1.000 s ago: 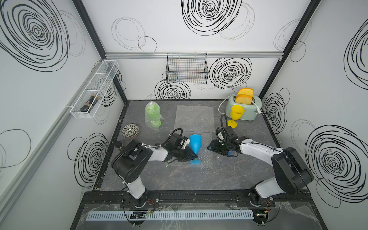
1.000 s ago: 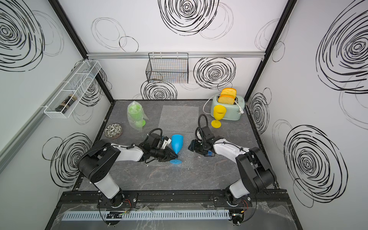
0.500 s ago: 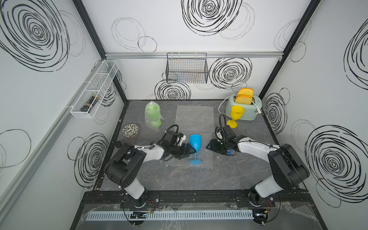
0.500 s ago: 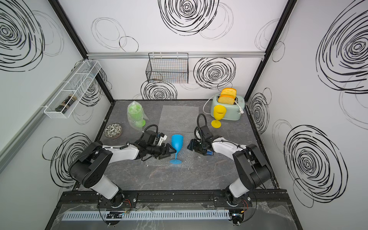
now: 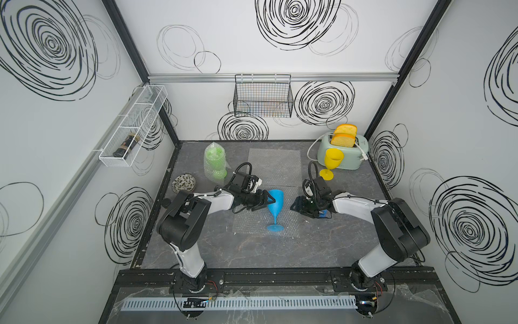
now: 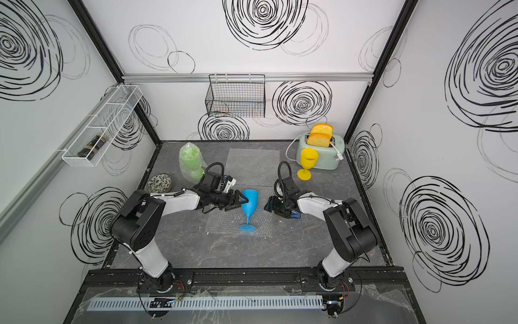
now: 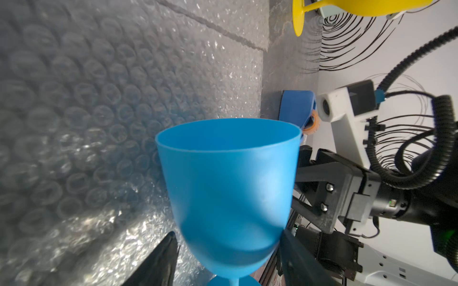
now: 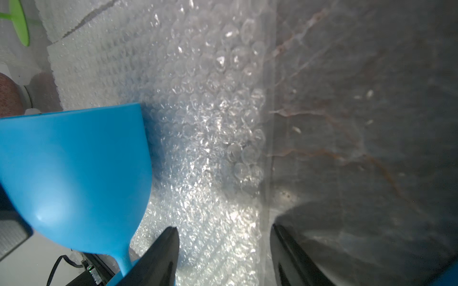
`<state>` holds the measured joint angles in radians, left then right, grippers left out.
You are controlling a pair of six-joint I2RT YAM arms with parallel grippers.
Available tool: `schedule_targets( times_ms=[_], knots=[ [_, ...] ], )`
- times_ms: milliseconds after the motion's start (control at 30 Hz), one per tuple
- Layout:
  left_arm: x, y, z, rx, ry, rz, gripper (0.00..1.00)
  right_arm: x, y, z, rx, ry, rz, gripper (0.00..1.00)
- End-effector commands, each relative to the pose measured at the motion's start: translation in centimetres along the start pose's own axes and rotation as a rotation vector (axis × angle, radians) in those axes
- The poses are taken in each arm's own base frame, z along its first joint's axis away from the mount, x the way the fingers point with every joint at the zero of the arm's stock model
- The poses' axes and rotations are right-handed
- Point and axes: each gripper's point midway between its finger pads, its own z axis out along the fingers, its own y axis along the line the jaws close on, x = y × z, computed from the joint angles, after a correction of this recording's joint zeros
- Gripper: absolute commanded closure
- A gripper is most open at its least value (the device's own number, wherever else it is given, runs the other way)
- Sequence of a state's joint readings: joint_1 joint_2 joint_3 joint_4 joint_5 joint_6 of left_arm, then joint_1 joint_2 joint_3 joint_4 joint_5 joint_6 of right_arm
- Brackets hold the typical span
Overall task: Wrap wine glasses in bubble wrap
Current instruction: Wrap the wine glass in bubble wrap.
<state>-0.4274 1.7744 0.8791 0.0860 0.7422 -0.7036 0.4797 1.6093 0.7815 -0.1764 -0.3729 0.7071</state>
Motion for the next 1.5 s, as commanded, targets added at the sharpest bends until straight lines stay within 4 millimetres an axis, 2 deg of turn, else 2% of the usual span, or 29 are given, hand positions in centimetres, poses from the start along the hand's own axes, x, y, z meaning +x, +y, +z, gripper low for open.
schedule_targets(
  times_ms=[0, 133, 200, 333, 533, 800, 1100, 1233, 1367, 1433, 1467],
  knots=[
    [0.3, 0.8, 0.5, -0.041, 0.028, 0.017, 0.33, 0.5, -0.7, 1.0, -0.01, 0.029, 0.014, 0.36],
    [0.8, 1.8, 1.0, -0.071, 0.044, -0.004, 0.37, 0.6, 0.2, 1.4, -0.083, 0.036, 0.003, 0.37],
    [0.8, 1.9, 0.9, -0.08, 0.042, 0.002, 0.37, 0.7, 1.4, 1.3, -0.159, 0.05, -0.002, 0.37],
    [1.1, 1.9, 0.9, -0.078, 0.044, 0.004, 0.38, 0.3, 4.1, 0.2, -0.299, 0.044, -0.034, 0.4],
    [1.1, 1.6, 0.8, -0.08, 0.045, 0.012, 0.38, 0.1, 6.5, -1.9, -0.401, 0.019, -0.062, 0.5],
    [1.0, 2.0, 0.5, -0.084, 0.031, 0.006, 0.37, 0.6, 6.1, -2.7, -0.402, 0.003, -0.055, 0.64],
    [1.3, 2.2, 0.7, -0.089, 0.039, 0.006, 0.38, 1.2, 5.4, -2.5, -0.395, 0.008, -0.031, 0.82],
    [1.0, 1.6, 0.3, -0.085, 0.033, 0.019, 0.37, 1.1, 6.1, -3.1, -0.404, 0.003, -0.048, 0.89],
    [1.4, 2.3, 0.8, -0.095, 0.046, 0.009, 0.37, 1.1, 6.5, -3.2, -0.414, -0.01, -0.062, 0.89],
    [1.2, 2.1, 0.6, -0.098, 0.042, 0.016, 0.37, 1.2, 6.3, -2.9, -0.411, 0.005, -0.048, 0.78],
    [1.1, 2.1, 0.5, -0.096, 0.04, 0.014, 0.37, 1.3, 6.2, -2.6, -0.407, 0.01, -0.047, 0.77]
  ],
)
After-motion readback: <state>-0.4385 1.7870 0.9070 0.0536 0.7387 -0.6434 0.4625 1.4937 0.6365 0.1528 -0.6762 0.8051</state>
